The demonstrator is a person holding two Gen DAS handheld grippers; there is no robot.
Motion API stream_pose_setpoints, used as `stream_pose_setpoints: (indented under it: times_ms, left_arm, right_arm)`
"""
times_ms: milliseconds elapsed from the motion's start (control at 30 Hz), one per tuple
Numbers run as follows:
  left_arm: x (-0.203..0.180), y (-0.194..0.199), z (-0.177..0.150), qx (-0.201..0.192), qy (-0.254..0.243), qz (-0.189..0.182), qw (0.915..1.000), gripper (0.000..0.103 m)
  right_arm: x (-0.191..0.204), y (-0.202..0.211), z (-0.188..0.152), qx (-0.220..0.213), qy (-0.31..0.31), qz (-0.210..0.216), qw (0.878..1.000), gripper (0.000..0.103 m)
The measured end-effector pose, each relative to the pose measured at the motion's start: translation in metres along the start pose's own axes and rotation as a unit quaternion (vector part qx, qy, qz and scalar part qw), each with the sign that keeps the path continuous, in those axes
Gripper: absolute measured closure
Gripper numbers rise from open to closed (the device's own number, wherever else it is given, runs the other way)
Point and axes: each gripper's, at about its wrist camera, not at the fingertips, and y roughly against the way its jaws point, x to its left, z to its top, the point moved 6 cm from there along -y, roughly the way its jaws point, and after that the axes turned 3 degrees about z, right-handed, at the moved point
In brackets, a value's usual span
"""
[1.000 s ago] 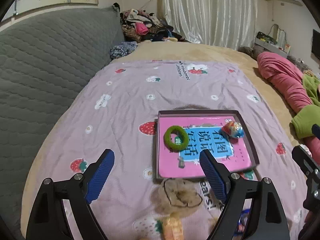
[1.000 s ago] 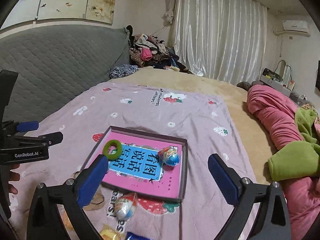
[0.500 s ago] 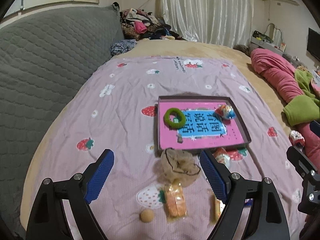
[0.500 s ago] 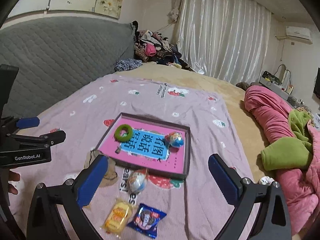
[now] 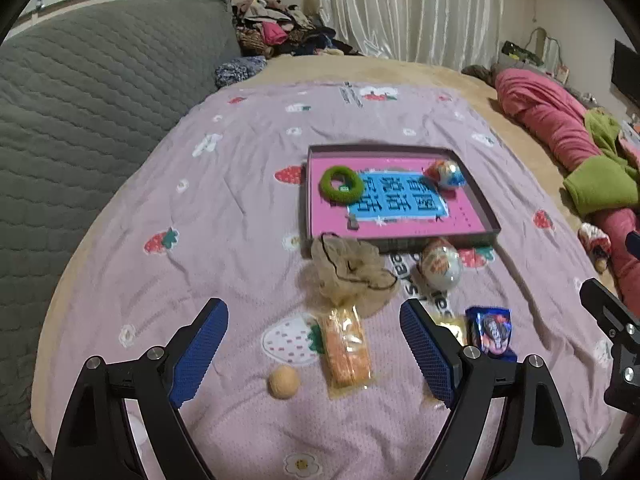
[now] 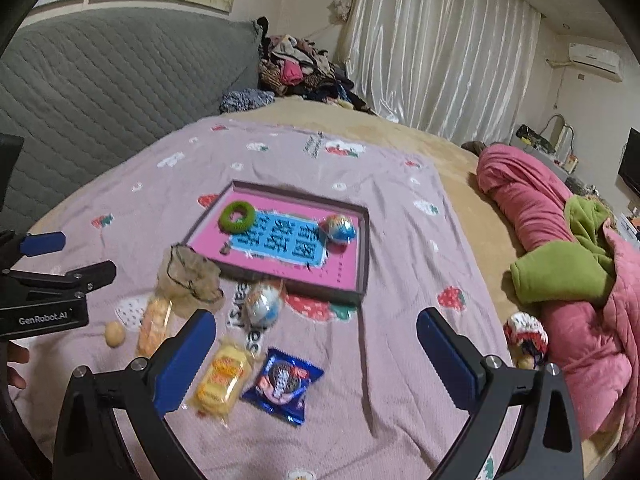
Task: Organize objects
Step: 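Withdraw both grippers back toward the remaining snacks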
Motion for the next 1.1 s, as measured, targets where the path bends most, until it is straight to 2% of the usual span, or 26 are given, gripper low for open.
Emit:
stream_pose_setpoints:
  times_ms: [533, 1100]
  left_arm:
    - [-0.011, -0.028, -0.041, 0.037, -0.009, -0.004, 0.9993, 0.014]
    - [-0.011, -0.041, -0.055, 0.052, -0.001, -0.011, 0.9986, 0.014]
  right_arm:
    - [0.000, -0.032, -0.054, 0.057, -0.009, -0.005, 0.998, 0.001]
    - [0.008, -0.046, -0.068, 0.073, -0.009, 0.000, 0.997, 0.001]
